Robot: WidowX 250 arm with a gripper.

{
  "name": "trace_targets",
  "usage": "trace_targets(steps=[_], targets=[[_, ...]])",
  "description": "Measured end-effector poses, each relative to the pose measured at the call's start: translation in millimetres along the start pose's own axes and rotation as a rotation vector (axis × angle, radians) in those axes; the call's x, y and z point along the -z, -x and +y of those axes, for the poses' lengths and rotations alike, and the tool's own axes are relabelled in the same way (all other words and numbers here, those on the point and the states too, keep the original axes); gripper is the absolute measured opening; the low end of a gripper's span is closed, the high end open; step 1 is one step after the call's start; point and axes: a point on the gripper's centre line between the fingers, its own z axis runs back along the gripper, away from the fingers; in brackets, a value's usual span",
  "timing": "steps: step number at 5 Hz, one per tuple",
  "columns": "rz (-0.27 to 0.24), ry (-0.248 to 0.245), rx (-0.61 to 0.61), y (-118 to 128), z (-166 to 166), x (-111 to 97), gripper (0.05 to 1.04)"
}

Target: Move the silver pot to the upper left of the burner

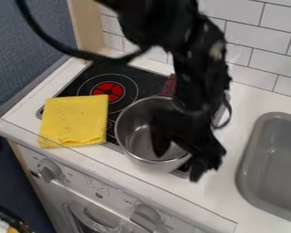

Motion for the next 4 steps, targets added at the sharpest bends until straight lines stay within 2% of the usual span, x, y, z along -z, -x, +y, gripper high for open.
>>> trace_targets(steps=[1, 3, 4], targets=[[-0.025, 0.007, 0.003, -2.2, -5.4, 2.9, 0.950], [-0.029, 0.010, 0.018, -2.0, -5.8, 4.7, 0.357], [-0.029, 0.009, 0.011, -1.7, -5.6, 4.9, 0.155]])
